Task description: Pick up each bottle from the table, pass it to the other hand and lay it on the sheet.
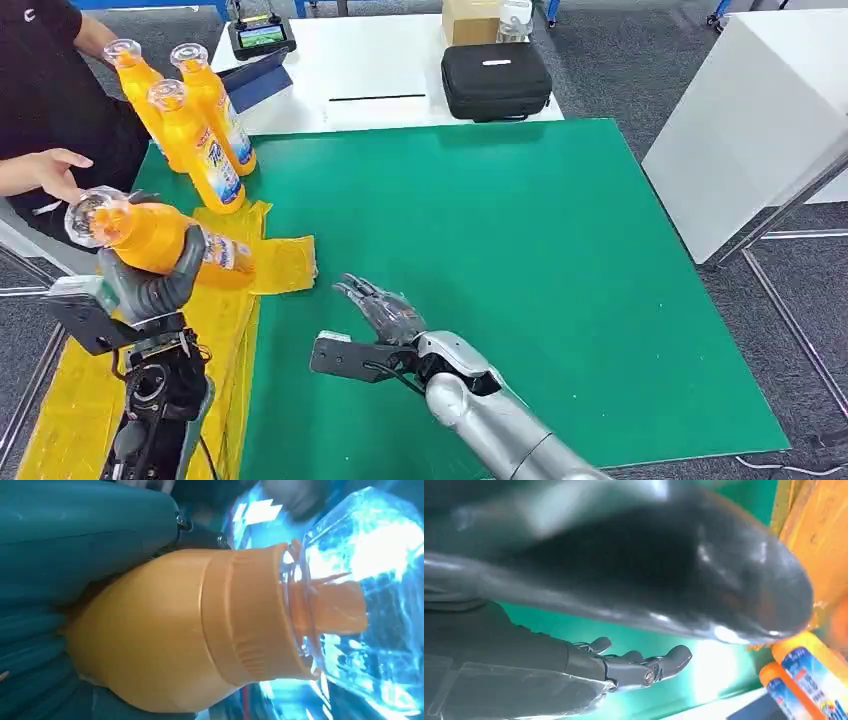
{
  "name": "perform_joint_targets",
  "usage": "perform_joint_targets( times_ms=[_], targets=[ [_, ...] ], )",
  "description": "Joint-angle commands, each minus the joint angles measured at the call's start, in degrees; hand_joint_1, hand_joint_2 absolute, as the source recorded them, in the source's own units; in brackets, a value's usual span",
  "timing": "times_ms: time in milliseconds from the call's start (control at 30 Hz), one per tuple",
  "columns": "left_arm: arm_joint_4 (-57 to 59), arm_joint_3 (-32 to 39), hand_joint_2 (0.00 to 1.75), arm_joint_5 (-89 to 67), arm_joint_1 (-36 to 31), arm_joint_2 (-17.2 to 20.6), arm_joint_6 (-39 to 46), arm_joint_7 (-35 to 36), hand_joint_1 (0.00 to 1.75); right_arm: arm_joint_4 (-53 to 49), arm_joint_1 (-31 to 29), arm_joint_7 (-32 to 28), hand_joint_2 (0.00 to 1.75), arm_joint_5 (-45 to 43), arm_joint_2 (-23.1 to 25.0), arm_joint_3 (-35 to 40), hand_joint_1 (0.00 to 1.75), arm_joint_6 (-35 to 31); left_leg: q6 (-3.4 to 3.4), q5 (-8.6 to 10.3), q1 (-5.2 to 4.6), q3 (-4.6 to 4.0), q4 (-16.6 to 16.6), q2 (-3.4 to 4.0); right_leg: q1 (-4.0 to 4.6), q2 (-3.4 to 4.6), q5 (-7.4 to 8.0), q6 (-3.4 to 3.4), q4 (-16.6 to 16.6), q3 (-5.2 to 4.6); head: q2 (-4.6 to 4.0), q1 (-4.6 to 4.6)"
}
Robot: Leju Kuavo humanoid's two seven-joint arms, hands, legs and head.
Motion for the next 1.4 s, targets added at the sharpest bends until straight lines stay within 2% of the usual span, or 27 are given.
perform_joint_targets(
  times_ms=[33,100,167,267,300,333,400,467,500,600,633,733,767,800,933,1000,1033,1200,1233,1267,1300,1400],
  targets=[
    [10.8,2.4,1.75,-13.6,-4.2,4.2,8.8,-0.8,1.75,-5.5,0.6,-0.9,0.0,-1.3,-4.3,-4.2,0.0,-1.0,-0.02,0.0,-0.02,0.15,-0.1,-0.11,-0.01,-0.15,-0.05,-0.02,0.0,0.18,0.0,0.0],
    [11.0,2.4,1.75,-14.0,-4.1,4.2,9.0,-0.9,1.75,-5.4,0.5,-0.9,0.0,-1.4,-4.5,-4.2,0.0,-0.9,-0.02,0.0,-0.01,0.14,0.0,-0.1,0.0,-0.14,-0.05,-0.02,0.0,0.17,0.0,0.0],
    [11.9,0.9,1.75,-22.5,-3.9,5.1,14.2,-0.3,1.75,-5.5,0.8,-1.6,0.0,-1.9,-4.8,-4.1,0.0,-0.6,-0.02,-0.02,-0.01,0.19,-0.1,-0.07,0.0,-0.14,-0.06,-0.01,0.0,0.22,0.0,0.0],
    [12.4,4.6,1.75,-41.6,-3.8,3.4,14.5,2.2,1.75,-6.3,1.3,-2.1,0.0,-2.5,-5.0,-3.7,0.0,-0.4,-0.02,-0.02,-0.01,0.19,-0.1,-0.11,0.0,-0.15,-0.07,0.0,-0.1,0.22,0.0,0.0],
    [13.6,5.2,1.75,-52.3,-3.9,3.1,14.5,4.4,1.75,-7.2,1.7,-2.2,0.0,-2.8,-5.2,-3.5,0.0,-0.3,-0.02,-0.09,-0.01,0.35,-0.1,-0.1,0.01,-0.17,-0.14,-0.01,-0.1,0.39,0.0,0.02],
    [15.3,4.2,1.75,-59.0,-4.2,3.2,14.5,6.8,1.75,-8.2,2.0,-2.3,0.0,-3.0,-5.3,-3.3,0.0,-0.1,-0.03,-0.07,-0.01,0.28,0.0,-0.08,0.01,-0.13,-0.11,-0.01,0.0,0.31,0.0,0.02],
    [25.0,-2.0,1.75,-67.8,-6.6,5.1,14.2,13.2,1.75,-11.1,2.9,-2.1,0.0,-3.7,-6.0,-3.3,0.0,0.3,-0.03,-0.07,-0.05,0.35,-0.1,-0.15,-0.04,-0.21,-0.16,-0.02,0.0,0.38,0.0,0.0],
    [34.2,-7.2,1.75,-71.2,-9.2,6.4,12.8,17.2,1.75,-13.7,3.7,-1.7,0.0,-3.8,-6.7,-3.8,0.0,0.5,-0.04,0.02,-0.07,0.28,-0.1,-0.26,-0.05,-0.29,-0.11,-0.02,-0.1,0.33,0.0,0.0],
    [40.3,-9.6,1.75,-71.6,-10.8,6.4,12.0,18.3,1.75,-15.6,4.5,-1.5,0.0,-3.9,-7.2,-4.6,0.0,0.1,-0.04,0.03,-0.09,0.38,-0.2,-0.4,-0.07,-0.45,-0.16,-0.02,-0.1,0.46,0.0,0.0],
    [46.8,-11.8,1.75,-72.2,-12.5,6.3,11.1,18.7,1.75,-17.6,5.4,-1.4,0.0,-3.8,-7.7,-5.6,0.0,-0.4,-0.07,0.0,-0.08,0.55,-0.2,-0.43,-0.03,-0.5,-0.2,-0.05,-0.1,0.63,0.0,0.0],
    [47.0,-11.9,1.75,-72.2,-12.1,6.2,11.7,18.8,1.75,-17.9,5.4,-1.5,0.0,-3.8,-7.9,-5.8,0.0,-0.4,-0.03,0.04,-0.09,0.22,-0.1,-0.26,-0.05,-0.29,-0.08,-0.01,-0.1,0.26,0.0,0.0],
    [47.0,-11.9,1.75,-72.2,-12.1,6.2,11.7,18.8,1.75,-17.9,5.4,-1.5,0.0,-3.8,-7.9,-5.8,0.0,-0.4,-0.03,-0.04,-0.05,0.24,-0.1,-0.1,-0.02,-0.14,-0.09,-0.01,0.0,0.26,0.0,-0.02],
    [47.0,-11.9,1.75,-72.2,-12.1,6.2,11.7,18.8,1.75,-17.9,5.4,-1.5,0.0,-3.8,-7.9,-5.8,0.0,-0.4,-0.05,-0.15,-0.04,0.52,-0.1,-0.13,-0.01,-0.22,-0.22,-0.03,0.0,0.56,0.0,0.0],
    [47.9,-12.3,1.75,-71.9,-12.6,6.3,12.1,18.8,1.75,-18.3,5.6,-1.3,0.0,-3.7,-7.9,-6.0,0.0,-0.3,-0.03,-0.05,-0.03,0.22,0.0,-0.08,-0.01,-0.18,-0.11,-0.01,0.0,0.27,0.0,0.0],
    [47.9,-12.3,1.75,-71.9,-12.6,6.3,12.1,18.8,1.75,-18.3,5.6,-1.3,0.0,-3.7,-7.9,-6.0,0.0,-0.3,-0.04,-0.01,-0.01,0.11,0.0,-0.08,0.0,-0.11,-0.05,-0.01,0.0,0.14,0.0,0.0],
    [47.9,-12.3,1.75,-71.9,-12.6,6.3,12.1,18.8,1.75,-18.3,5.6,-1.3,0.0,-3.7,-7.9,-6.0,0.0,-0.3,-0.07,-0.14,-0.01,0.46,0.0,-0.11,0.02,-0.2,-0.21,-0.04,0.0,0.5,0.0,0.0],
    [50.2,-13.6,1.75,-72.3,-13.4,6.2,9.5,18.7,1.75,-19.2,6.1,-1.3,0.0,-3.8,-7.9,-6.8,0.0,-0.8,-0.04,-0.03,-0.01,0.18,0.0,-0.08,0.01,-0.14,-0.08,-0.02,0.0,0.21,0.0,0.0],
    [59.4,-16.5,1.75,-72.1,-13.7,5.2,4.2,19.1,1.75,-25.6,10.6,-2.3,0.0,-4.6,-10.2,-10.5,0.0,-2.8,-0.03,-0.05,-0.05,0.34,-0.1,-0.21,-0.03,-0.26,-0.14,0.0,-0.1,0.4,0.0,-0.02],
    [61.0,-17.1,1.75,-72.0,-14.3,5.2,1.9,19.7,0.98,-25.7,11.0,-2.4,0.0,-4.8,-10.5,-10.8,0.0,-2.4,-0.03,-0.06,-0.04,0.36,-0.1,-0.22,-0.02,-0.27,-0.14,0.0,-0.1,0.43,0.0,-0.02],
    [62.3,-17.1,1.75,-71.1,-15.2,5.2,-1.4,20.4,0.0,-25.5,11.3,-2.4,0.0,-4.6,-10.3,-11.1,0.0,-2.1,-0.02,-0.04,-0.06,0.34,-0.1,-0.23,-0.04,-0.29,-0.13,0.0,-0.1,0.42,0.0,0.0],
    [62.5,-17.4,0.0,-70.9,-15.9,5.5,-2.6,20.6,0.0,-25.5,11.4,-2.4,0.0,-4.4,-10.0,-11.2,0.0,-1.8,-0.02,-0.02,-0.06,0.34,-0.1,-0.25,-0.04,-0.39,-0.12,0.0,-0.1,0.44,0.0,0.0],
    [62.5,-17.2,0.0,-69.8,-17.1,6.0,-4.1,21.7,0.0,-26.0,11.9,-2.1,0.0,-3.7,-9.4,-11.4,0.0,-1.2,-0.04,0.0,-0.04,0.56,-0.1,-0.54,-0.03,-0.7,-0.21,0.06,-0.1,0.77,0.0,0.02]
  ],
)
